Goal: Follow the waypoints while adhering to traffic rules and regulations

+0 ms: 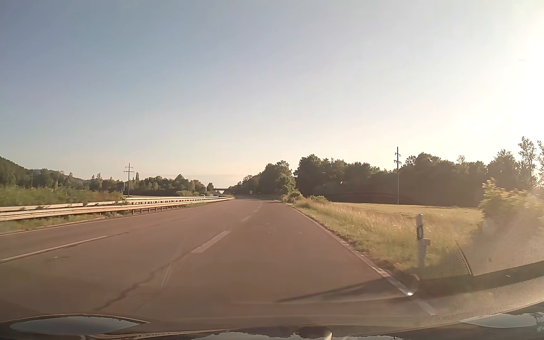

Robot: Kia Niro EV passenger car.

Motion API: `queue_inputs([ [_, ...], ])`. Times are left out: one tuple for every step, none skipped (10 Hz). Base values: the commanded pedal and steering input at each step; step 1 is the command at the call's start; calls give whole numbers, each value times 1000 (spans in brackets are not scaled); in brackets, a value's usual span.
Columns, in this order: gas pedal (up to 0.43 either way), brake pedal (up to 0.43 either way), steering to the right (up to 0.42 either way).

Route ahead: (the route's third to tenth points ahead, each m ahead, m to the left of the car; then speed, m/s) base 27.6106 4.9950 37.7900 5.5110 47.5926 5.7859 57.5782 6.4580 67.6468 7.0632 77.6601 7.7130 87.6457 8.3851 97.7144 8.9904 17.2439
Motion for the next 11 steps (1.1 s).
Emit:
queue_inputs([
  [409, 0, -1],
  [409, 0, -1],
  [409, 0, -2],
  [409, 0, -5],
  [409, 0, -7],
  [409, 0, -7],
  [409, 0, -7],
  [409, 0, -7],
  [409, 0, -7],
  [409, 0, -6],
  [409, 0, -6],
])
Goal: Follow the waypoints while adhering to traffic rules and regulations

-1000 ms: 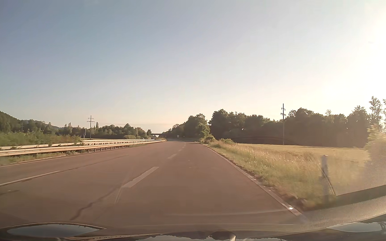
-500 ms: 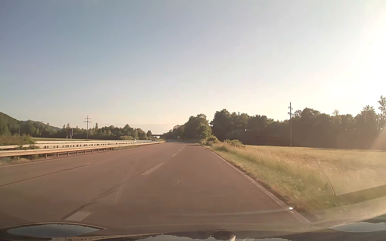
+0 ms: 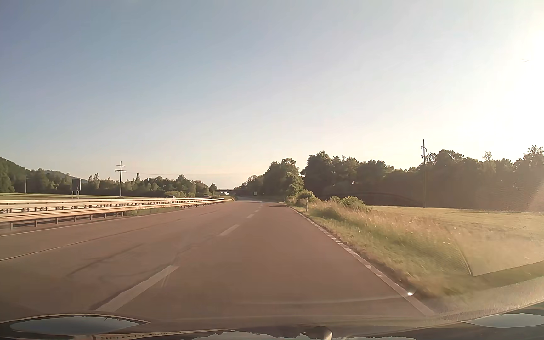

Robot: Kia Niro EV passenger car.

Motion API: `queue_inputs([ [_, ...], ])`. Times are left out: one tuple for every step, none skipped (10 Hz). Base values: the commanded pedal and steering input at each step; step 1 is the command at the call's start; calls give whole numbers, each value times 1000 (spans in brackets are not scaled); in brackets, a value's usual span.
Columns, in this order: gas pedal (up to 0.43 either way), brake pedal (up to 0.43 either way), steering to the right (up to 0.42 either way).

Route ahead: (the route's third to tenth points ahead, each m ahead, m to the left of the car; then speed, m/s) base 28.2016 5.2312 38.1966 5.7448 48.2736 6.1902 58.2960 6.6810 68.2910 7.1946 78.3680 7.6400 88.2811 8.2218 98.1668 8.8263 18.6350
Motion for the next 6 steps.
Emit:
queue_inputs([
  [409, 0, -6],
  [409, 0, -5],
  [409, 0, -6],
  [409, 0, -5],
  [409, 0, -6],
  [409, 0, -5],
])
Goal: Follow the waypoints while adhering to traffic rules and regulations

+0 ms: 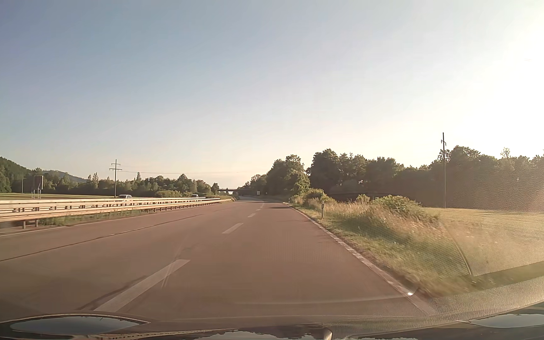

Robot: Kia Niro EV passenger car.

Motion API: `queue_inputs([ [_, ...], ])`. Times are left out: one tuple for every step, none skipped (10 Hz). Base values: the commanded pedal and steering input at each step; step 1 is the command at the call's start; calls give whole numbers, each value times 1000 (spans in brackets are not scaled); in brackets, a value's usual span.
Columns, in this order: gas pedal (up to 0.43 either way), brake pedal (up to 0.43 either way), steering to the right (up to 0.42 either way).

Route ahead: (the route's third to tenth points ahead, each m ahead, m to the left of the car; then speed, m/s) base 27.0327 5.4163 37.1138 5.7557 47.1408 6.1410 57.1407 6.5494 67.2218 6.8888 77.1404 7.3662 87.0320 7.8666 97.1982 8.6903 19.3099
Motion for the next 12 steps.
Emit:
queue_inputs([
  [409, 0, -5],
  [398, 0, -5],
  [398, 0, -5],
  [398, 0, -5],
  [398, 0, -5],
  [398, 0, -5],
  [398, 0, -5],
  [390, 0, -5],
  [390, 0, -6],
  [390, 0, -5],
  [390, 0, -5],
  [390, 0, -6],
])
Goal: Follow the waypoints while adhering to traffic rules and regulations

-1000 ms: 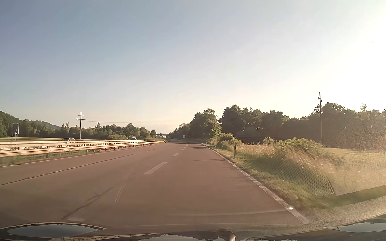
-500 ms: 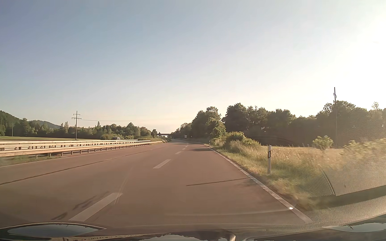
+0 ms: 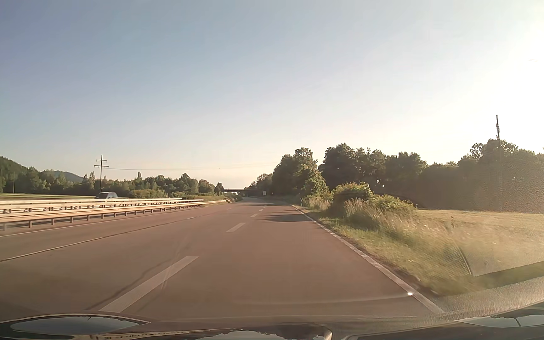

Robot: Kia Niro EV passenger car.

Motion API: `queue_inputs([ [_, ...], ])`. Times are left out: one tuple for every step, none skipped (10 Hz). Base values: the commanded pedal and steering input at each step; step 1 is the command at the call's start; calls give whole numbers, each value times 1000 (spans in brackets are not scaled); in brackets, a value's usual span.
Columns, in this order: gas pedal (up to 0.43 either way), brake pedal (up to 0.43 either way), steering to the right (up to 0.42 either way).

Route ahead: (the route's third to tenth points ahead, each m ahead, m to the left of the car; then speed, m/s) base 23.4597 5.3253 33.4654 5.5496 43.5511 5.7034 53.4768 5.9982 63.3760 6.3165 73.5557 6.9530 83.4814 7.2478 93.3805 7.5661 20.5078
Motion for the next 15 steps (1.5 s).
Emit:
queue_inputs([
  [390, 0, -5],
  [390, 0, -5],
  [390, 0, -5],
  [378, 0, -6],
  [378, 0, -6],
  [378, 0, -6],
  [378, 0, -6],
  [370, 0, -6],
  [370, 0, -6],
  [370, 0, -6],
  [370, 0, -6],
  [370, 0, -6],
  [370, 0, -7],
  [370, 0, -7],
  [370, 0, -8],
])
